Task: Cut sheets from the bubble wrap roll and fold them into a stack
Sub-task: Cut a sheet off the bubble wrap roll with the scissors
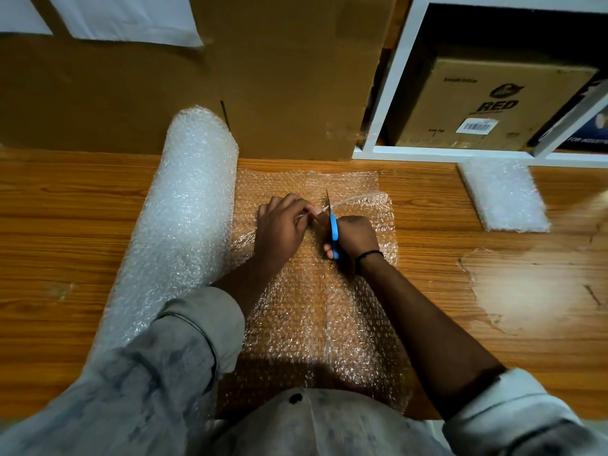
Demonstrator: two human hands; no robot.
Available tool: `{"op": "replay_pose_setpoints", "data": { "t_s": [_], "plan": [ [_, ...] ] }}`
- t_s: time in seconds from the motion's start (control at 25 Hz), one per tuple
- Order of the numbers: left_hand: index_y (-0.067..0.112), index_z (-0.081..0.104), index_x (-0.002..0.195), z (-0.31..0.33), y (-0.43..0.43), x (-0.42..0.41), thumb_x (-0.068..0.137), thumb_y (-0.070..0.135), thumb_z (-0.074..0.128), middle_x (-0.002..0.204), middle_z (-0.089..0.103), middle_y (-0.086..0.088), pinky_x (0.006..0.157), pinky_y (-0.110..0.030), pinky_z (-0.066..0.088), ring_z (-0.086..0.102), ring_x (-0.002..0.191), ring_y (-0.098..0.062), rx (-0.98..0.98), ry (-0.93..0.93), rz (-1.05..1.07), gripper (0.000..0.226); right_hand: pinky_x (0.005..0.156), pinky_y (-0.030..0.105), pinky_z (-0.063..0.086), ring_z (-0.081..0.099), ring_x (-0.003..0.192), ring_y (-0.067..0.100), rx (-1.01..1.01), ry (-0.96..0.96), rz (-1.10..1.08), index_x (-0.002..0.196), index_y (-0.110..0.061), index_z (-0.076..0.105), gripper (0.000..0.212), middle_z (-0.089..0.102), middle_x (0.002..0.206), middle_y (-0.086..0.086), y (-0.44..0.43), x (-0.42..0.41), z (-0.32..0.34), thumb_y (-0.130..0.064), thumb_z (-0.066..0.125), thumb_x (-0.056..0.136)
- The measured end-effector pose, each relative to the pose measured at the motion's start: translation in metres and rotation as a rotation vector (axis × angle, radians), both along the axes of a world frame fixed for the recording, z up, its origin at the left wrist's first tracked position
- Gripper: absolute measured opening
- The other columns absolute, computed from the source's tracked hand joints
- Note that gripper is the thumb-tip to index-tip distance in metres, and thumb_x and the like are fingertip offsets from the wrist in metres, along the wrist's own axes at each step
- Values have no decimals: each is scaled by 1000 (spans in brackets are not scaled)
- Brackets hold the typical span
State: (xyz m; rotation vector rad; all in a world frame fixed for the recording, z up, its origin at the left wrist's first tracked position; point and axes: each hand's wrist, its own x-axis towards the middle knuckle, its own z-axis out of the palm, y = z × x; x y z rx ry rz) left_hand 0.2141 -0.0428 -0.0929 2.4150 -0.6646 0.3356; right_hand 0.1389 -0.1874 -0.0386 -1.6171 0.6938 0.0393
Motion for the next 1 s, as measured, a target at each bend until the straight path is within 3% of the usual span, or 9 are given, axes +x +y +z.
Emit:
{"op": "replay_pose_setpoints", "data": {
  "t_s": [0.16,0.32,0.48,0.68,0.8,1.0],
  "plan": [
    [27,68,109,-1,-1,1,97,28,61,115,66,9,86,-35,29,54,110,-20,-10,5,7,15,51,35,49,59,45,25,-79,-10,26,68,-5,68,58,67,60,20,-2,5,-2,-60,87,61],
    [27,69,115,0,-3,10,102,39,53,119,65,8,89,-35,31,53,113,-20,-79,83,86,24,54,34,50,61,44,24,-47,-7,35,73,-7,68,57,68,61,18,-4,4,0,-60,88,66],
    [37,65,130,8,-12,35,99,47,56,129,61,8,91,-36,30,49,121,-22,64,119,84,34,46,27,49,59,41,23,5,13,41,73,-4,67,50,67,61,20,-7,2,6,-50,85,79],
    [35,71,111,8,-26,52,95,44,64,123,63,9,89,-37,27,49,119,-23,116,123,97,20,49,29,52,60,47,27,12,34,90,71,-4,70,54,70,64,23,-9,5,11,-56,79,83],
    [32,71,111,8,-30,54,98,39,61,122,65,9,90,-39,29,49,117,-24,72,115,97,17,52,32,53,61,49,29,11,45,90,82,5,73,61,71,67,24,-8,14,11,-56,78,84],
    [36,69,107,4,-29,57,99,34,61,119,67,14,89,-40,31,50,113,-23,20,103,48,12,54,36,54,60,47,29,18,46,59,77,1,71,54,71,66,25,-7,30,10,-52,79,85]
  ]
}}
